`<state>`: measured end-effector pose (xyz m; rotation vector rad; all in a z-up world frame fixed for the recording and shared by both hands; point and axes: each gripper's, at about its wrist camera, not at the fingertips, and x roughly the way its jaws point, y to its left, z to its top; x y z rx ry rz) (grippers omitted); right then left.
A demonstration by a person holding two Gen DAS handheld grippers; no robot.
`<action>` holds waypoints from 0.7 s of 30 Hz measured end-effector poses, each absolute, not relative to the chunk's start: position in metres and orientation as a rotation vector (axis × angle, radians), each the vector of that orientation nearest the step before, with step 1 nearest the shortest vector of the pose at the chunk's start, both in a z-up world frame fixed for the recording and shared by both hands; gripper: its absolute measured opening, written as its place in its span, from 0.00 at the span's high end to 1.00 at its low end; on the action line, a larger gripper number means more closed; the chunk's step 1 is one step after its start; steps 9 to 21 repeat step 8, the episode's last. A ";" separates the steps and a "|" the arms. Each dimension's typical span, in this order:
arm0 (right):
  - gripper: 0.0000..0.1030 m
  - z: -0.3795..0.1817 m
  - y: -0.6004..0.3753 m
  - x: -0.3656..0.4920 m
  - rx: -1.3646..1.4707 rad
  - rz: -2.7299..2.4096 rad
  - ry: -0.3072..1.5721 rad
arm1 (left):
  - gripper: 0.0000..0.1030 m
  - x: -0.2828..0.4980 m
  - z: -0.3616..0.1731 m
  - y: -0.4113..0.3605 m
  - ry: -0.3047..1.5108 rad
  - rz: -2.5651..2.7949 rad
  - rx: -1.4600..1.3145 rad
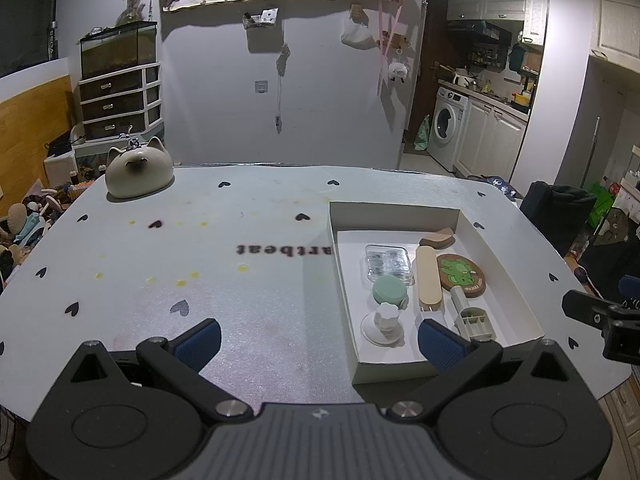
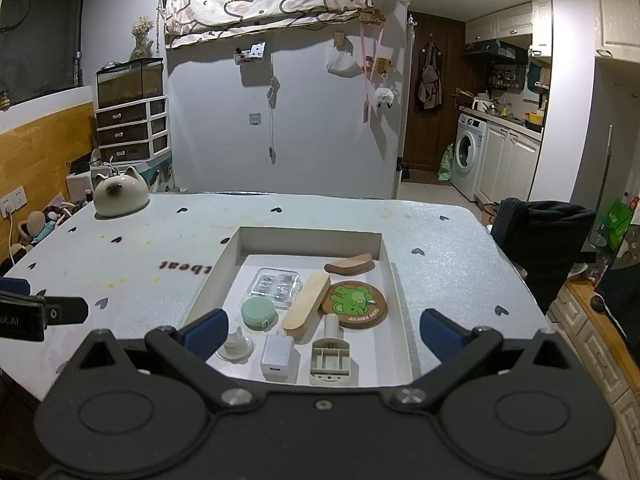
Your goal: Organize rigid objects
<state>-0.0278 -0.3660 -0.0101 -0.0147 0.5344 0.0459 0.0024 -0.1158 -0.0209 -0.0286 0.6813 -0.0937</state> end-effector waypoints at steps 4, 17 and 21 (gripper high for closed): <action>0.00 -0.010 -0.366 -0.027 -0.013 0.047 0.537 | 0.00 0.003 -0.021 -0.116 0.682 -0.095 -0.029; 0.00 -0.010 -0.366 -0.027 -0.014 0.046 0.536 | 0.00 0.002 -0.022 -0.117 0.682 -0.096 -0.028; 0.00 -0.010 -0.366 -0.027 -0.014 0.046 0.536 | 0.00 0.002 -0.022 -0.117 0.682 -0.096 -0.028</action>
